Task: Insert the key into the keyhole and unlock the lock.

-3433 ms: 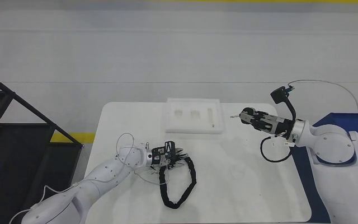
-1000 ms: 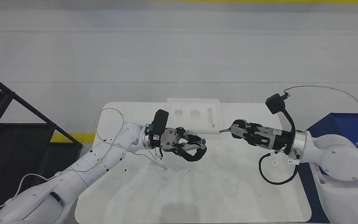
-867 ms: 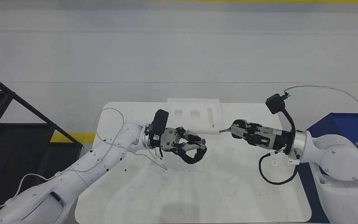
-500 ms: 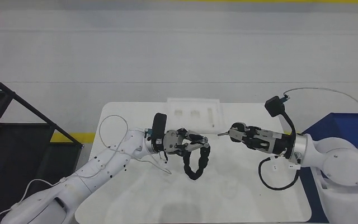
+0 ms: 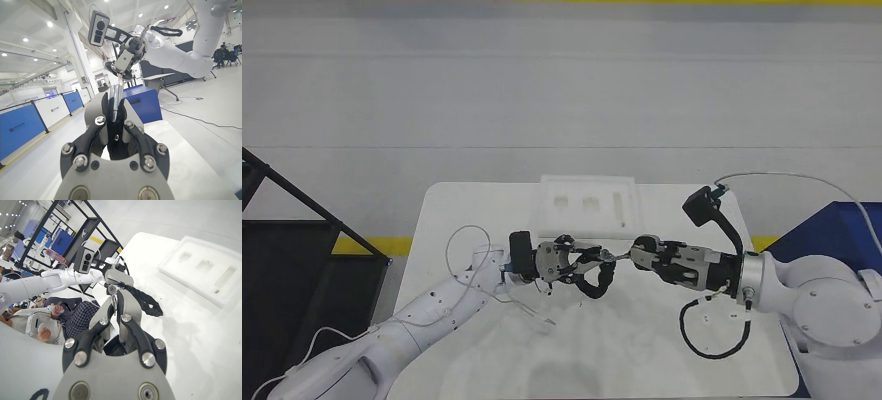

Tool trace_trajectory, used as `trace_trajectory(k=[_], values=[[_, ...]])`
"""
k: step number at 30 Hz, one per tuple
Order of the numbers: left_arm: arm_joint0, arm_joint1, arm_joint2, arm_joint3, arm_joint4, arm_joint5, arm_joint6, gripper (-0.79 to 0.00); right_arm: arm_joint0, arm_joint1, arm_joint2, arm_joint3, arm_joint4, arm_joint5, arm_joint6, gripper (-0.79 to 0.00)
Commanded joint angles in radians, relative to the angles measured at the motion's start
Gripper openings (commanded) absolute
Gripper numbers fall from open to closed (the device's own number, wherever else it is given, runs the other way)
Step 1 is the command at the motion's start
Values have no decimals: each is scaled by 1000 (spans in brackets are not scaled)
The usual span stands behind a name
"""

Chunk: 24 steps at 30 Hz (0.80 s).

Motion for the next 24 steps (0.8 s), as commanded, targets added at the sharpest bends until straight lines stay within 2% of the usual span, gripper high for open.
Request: trace_trajectory(k=[1, 7, 14, 18, 24], values=[[0, -9, 0, 23, 6, 24, 15, -785, 0, 1, -5, -2, -14, 9, -16, -785], [5, -29, -7, 57, 31, 84, 27, -785, -9, 4, -18, -24, -95, 38, -71, -785], [25, -41, -29, 73, 26, 123, -31, -785, -23, 7, -37, -44, -222, 99, -119, -785], [36, -45, -47, 78, 21, 147, -79, -785, -23, 7, -37, -44, -222, 99, -119, -785], [36, -45, -47, 78, 21, 147, -79, -785, -23, 7, -37, -44, -222, 99, -119, -785]])
